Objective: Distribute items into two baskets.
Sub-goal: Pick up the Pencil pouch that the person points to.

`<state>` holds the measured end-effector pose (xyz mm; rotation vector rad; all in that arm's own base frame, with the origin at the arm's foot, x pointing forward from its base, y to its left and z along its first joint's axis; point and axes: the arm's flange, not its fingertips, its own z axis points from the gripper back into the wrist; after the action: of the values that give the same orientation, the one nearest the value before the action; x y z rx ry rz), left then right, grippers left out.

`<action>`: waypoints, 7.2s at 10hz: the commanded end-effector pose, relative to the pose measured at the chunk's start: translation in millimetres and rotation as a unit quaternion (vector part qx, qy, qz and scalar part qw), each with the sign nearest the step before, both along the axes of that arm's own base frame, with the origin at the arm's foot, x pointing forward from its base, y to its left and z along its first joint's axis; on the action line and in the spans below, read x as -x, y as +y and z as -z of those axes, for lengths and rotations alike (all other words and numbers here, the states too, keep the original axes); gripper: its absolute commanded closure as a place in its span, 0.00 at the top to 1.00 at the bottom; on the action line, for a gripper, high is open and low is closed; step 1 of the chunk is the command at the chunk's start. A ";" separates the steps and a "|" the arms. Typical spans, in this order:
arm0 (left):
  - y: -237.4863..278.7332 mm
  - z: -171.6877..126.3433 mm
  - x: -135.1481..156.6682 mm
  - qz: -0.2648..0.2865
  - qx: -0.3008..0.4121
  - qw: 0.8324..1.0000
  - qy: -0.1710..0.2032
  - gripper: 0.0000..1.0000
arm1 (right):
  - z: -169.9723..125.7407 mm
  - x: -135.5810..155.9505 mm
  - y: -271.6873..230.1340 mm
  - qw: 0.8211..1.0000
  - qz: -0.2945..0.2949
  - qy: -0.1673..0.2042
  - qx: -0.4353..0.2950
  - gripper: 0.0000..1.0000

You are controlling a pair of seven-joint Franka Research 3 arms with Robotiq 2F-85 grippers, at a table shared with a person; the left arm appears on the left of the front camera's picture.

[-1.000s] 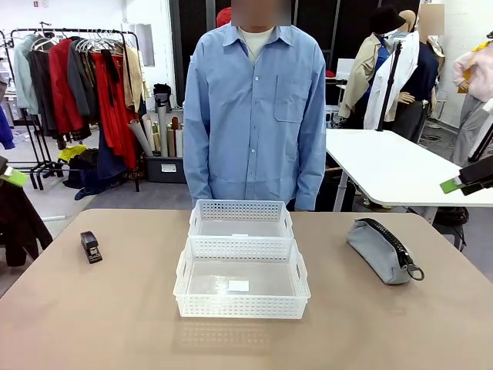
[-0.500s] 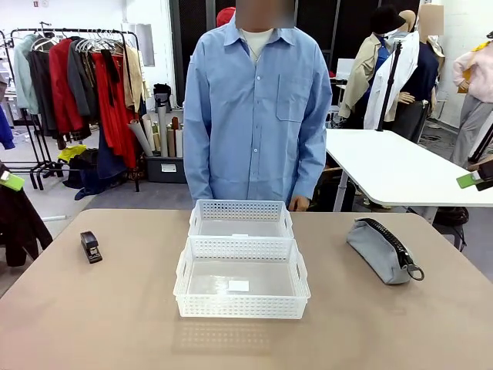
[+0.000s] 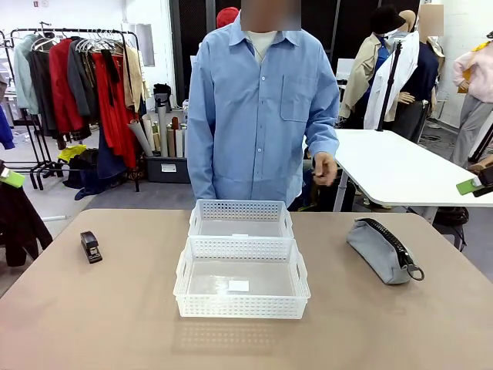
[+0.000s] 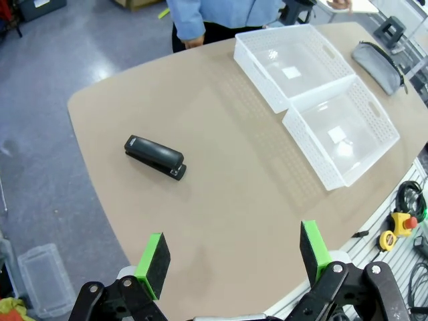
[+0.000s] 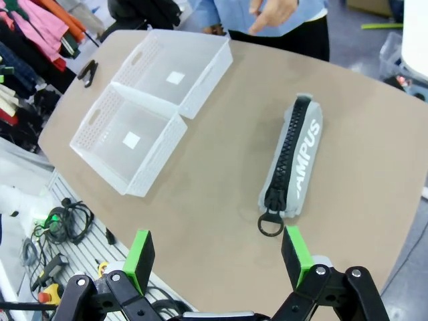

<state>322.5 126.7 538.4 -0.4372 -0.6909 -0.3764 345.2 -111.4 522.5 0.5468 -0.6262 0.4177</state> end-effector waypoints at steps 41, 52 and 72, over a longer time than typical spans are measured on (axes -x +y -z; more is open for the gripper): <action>0.2 -0.6 0.0 -0.001 0.001 1.000 -0.002 1.00 | 163.2 -187.7 115.6 0.936 0.033 0.195 0.291 1.00; 0.2 -0.6 0.0 -0.001 0.001 1.000 -0.002 1.00 | 186.2 -194.1 113.0 0.942 0.077 0.171 0.277 0.92; 0.2 -0.6 0.0 -0.001 0.001 1.000 -0.002 1.00 | 118.8 -174.9 110.3 0.942 -0.003 0.216 0.257 0.00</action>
<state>322.6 127.0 538.6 -0.4343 -0.6950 -0.3741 519.0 3.6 382.4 0.0759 -0.0886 0.3930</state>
